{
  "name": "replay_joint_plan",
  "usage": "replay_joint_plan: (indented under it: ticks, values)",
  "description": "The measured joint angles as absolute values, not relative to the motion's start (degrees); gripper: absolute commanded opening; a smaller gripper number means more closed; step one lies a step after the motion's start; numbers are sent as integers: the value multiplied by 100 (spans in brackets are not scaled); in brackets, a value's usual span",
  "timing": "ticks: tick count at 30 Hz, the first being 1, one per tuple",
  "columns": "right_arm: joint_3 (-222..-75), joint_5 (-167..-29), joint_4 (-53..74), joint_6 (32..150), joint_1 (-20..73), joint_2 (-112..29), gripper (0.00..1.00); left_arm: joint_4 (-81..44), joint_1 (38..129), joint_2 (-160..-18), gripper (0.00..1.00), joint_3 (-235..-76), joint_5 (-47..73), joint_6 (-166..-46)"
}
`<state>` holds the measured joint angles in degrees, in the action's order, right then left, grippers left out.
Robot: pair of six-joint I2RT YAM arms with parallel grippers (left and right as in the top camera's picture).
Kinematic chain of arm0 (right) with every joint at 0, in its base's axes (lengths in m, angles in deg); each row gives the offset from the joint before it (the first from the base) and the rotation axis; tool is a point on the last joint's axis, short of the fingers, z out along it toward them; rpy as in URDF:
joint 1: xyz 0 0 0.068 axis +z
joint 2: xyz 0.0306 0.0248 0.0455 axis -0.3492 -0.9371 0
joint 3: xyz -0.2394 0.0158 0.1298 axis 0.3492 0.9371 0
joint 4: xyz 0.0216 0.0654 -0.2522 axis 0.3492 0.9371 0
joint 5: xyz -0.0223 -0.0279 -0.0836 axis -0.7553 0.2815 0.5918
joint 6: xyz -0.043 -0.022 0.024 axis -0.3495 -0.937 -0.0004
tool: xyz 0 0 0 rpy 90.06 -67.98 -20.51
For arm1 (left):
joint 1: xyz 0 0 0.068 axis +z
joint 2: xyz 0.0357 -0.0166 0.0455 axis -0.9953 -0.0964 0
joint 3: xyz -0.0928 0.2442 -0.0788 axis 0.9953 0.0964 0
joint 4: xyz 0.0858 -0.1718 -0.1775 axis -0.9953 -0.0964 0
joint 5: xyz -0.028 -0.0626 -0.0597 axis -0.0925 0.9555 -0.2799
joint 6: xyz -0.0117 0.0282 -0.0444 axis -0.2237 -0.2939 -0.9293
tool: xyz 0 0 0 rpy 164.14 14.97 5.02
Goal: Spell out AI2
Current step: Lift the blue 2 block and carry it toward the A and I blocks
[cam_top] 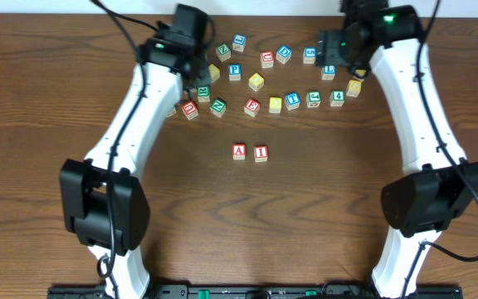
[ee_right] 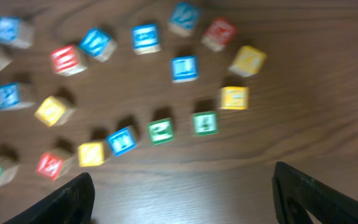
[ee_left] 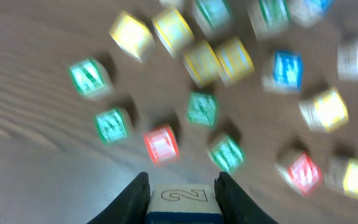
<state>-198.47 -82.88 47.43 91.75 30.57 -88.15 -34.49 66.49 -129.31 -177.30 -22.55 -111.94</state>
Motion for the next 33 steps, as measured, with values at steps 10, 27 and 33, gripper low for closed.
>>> replay_joint_plan:
  ticks: [10,27,33]
  values:
    - [-19847,-8240,4719,9175,2043,-8815,87,-4052,5535,-12933,32,-17723,-2014,-11198]
    - [-19847,-8242,4800,9175,1573,-8815,88,-2647,3994,-13090,32,-16879,-1918,-12068]
    - [-19847,-8264,4859,9175,1573,-8815,88,-2518,3904,-13694,32,-16868,-1914,-12398]
